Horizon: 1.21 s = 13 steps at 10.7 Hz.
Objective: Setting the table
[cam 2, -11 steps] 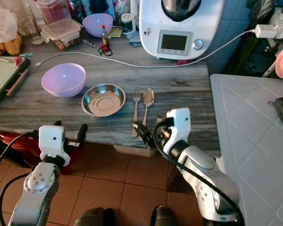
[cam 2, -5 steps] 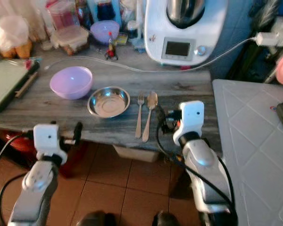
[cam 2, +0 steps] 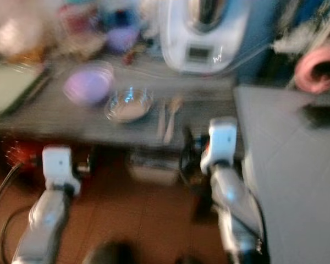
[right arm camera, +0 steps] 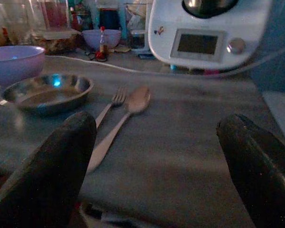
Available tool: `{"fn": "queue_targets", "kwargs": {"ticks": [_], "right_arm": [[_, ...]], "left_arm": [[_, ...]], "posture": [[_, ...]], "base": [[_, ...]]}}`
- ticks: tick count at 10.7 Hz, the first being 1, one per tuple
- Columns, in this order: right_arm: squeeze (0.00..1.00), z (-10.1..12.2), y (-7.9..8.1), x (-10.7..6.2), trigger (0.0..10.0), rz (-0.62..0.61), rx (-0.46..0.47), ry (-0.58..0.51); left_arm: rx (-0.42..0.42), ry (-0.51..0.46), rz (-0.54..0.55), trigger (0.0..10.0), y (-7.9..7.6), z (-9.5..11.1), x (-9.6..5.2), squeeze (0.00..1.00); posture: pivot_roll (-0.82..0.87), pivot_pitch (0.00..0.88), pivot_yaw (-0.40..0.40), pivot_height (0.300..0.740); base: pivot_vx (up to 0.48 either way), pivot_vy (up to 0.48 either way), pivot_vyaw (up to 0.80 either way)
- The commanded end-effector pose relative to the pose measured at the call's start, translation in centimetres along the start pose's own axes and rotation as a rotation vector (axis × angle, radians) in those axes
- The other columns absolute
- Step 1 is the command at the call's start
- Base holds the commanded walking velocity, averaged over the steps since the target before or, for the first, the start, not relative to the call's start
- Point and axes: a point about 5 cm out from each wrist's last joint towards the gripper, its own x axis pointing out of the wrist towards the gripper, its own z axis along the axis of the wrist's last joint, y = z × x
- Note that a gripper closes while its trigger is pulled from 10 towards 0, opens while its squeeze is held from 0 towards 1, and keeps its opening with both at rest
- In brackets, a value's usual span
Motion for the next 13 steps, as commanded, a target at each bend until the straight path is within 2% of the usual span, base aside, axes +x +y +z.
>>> {"fn": "queue_targets", "kwargs": {"ticks": [1, 3, 5, 8, 9, 10, 12, 13], "right_arm": [[0.00, -0.2, 0.0, 0.2, 10.0, -0.023, -0.003, -0.003], [0.00, -0.2, -0.1, 0.8, 10.0, -0.049, 0.007, -0.010], [0.00, -0.2, 0.0, 1.2, 10.0, -0.040, 0.009, -0.011], [0.00, -0.8, -0.6, 1.0, 10.0, -0.111, -0.032, 0.007], [0.00, -0.9, -1.0, 0.6, 10.0, -0.135, -0.046, 0.014], [0.00, -1.3, -1.7, -0.6, 10.0, -0.162, -0.068, 0.027], [0.00, -1.9, -2.8, -2.4, 10.0, -0.191, -0.081, 0.058], [0.00, -1.9, -3.1, -2.7, 10.0, -0.200, -0.094, 0.062]], "left_arm": [[0.015, -0.040, 0.008, 10.0, 0.3, 1.1, 0.6, 0.00], [0.020, -0.042, 0.008, 10.0, 0.5, 1.1, 0.6, 0.00], [0.024, -0.071, -0.016, 10.0, -0.3, 1.8, 1.2, 0.00], [0.022, -0.079, -0.065, 10.0, -0.1, 1.9, 0.8, 0.00], [0.013, -0.077, -0.092, 10.0, -0.3, 1.9, 0.6, 0.00], [0.023, -0.087, -0.130, 10.0, -0.3, 2.0, -0.2, 0.00], [0.037, -0.054, -0.147, 10.0, 0.2, 1.3, -1.9, 0.00], [0.035, -0.049, -0.150, 10.0, 0.2, 1.2, -2.2, 0.00]], "posture": [[-0.02, 0.000, 0.047, 0.740], [-0.02, 0.000, 0.051, 0.740], [-0.02, 0.000, 0.048, 0.740], [-0.02, 0.000, 0.053, 0.740], [-0.02, 0.000, 0.052, 0.740], [-0.02, 0.000, 0.052, 0.740], [-0.02, 0.000, 0.057, 0.740], [-0.02, 0.000, 0.059, 0.740]], "base": [[-0.304, 0.000, 0.00], [-0.306, 0.000, 0.00], [-0.306, 0.000, -0.44], [0.000, 0.000, 0.00], [0.000, 0.000, 0.00], [0.000, -0.412, 0.00], [0.000, -0.448, -0.40], [0.000, -0.439, 0.00]]}}
